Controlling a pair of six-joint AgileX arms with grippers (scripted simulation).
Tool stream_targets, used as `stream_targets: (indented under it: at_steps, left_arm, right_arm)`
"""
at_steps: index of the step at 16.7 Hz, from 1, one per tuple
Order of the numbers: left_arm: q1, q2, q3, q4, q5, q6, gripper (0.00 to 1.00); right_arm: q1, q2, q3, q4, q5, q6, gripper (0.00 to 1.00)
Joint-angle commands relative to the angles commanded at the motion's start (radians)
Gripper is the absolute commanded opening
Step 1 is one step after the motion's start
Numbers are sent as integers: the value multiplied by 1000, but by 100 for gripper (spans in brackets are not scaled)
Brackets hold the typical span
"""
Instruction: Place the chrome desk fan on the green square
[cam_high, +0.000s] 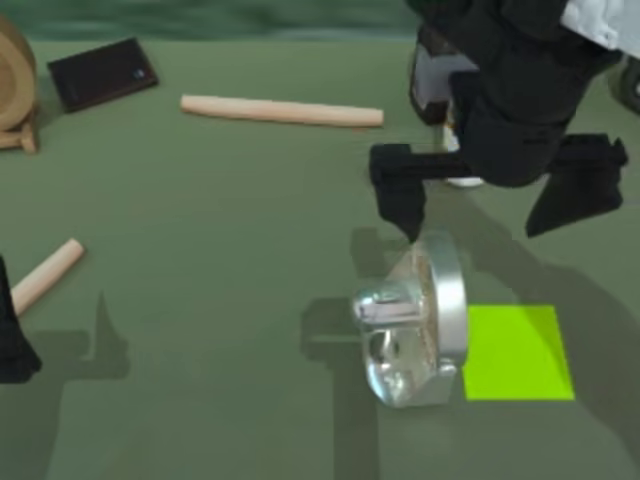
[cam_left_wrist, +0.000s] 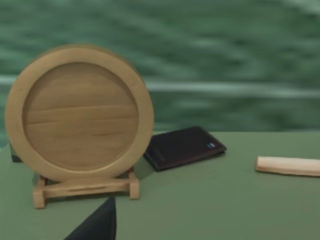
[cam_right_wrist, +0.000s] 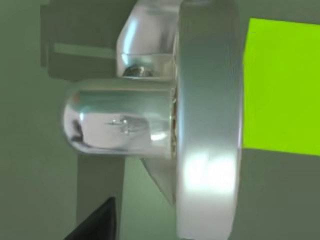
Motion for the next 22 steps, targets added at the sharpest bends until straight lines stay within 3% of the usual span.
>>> stream_targets:
  at_steps: [4, 10, 17, 22]
  left_arm:
    - [0, 0, 0, 0, 0, 0, 100]
    - [0, 0, 0, 0, 0, 0, 100]
    - [0, 0, 0, 0, 0, 0, 100]
    - [0, 0, 0, 0, 0, 0, 100]
  right_arm:
    - [40, 114, 114, -84, -1, 34, 100]
    - [37, 115, 113, -81, -1, 34, 100]
    - [43, 111, -70, 95, -1, 36, 100]
    - [43, 111, -89, 114, -1, 37, 100]
